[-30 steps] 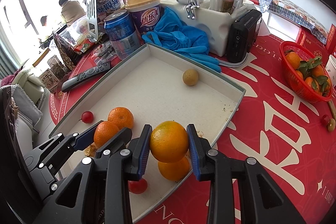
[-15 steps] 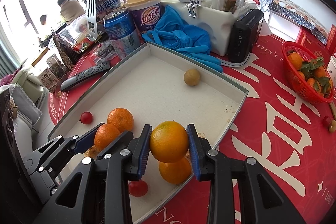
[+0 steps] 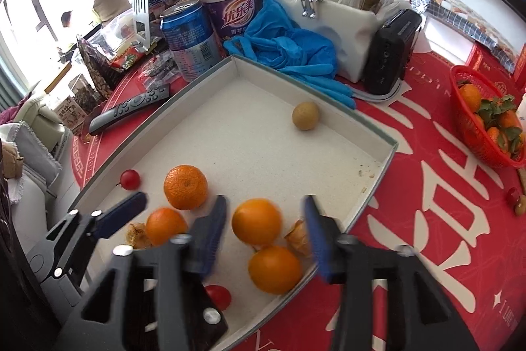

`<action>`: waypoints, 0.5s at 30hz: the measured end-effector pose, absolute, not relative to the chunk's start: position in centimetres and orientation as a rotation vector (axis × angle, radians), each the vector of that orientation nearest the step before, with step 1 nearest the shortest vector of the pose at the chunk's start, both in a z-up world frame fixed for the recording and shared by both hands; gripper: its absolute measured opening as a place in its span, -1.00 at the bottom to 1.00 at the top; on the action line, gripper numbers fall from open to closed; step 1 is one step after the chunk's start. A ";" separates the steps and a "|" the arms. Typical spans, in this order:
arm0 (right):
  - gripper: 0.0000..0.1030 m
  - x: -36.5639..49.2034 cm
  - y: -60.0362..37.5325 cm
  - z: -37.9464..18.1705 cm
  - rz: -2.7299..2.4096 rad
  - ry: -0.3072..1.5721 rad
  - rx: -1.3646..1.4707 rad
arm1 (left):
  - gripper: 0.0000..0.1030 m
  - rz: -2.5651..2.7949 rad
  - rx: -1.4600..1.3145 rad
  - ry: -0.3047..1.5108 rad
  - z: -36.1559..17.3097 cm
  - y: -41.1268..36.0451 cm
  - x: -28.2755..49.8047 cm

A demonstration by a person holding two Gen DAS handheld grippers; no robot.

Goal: Organize fruits

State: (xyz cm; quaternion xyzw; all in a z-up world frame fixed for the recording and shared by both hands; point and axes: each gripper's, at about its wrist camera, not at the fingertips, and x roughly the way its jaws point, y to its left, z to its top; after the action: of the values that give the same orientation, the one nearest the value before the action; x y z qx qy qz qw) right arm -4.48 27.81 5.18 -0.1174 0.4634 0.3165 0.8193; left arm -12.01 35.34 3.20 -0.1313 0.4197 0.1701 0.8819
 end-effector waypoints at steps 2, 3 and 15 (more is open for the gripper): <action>0.99 -4.5 27.6 5.5 0.678 0.970 -0.251 | 0.65 0.326 -0.312 0.861 3.5 35.6 -12.2; 0.99 -4.5 27.4 5.7 0.692 0.968 -0.236 | 0.70 0.321 -0.322 0.855 3.6 35.7 -12.3; 0.99 -4.2 26.2 7.6 0.628 0.973 -0.275 | 0.99 0.367 -0.226 0.859 3.9 34.6 -12.1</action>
State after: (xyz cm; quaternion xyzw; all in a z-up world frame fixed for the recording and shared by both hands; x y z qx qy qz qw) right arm -4.17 26.22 7.62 -0.1297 0.4582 0.2957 0.8281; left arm -12.12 34.58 3.93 -0.1088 0.4132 0.1767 0.8867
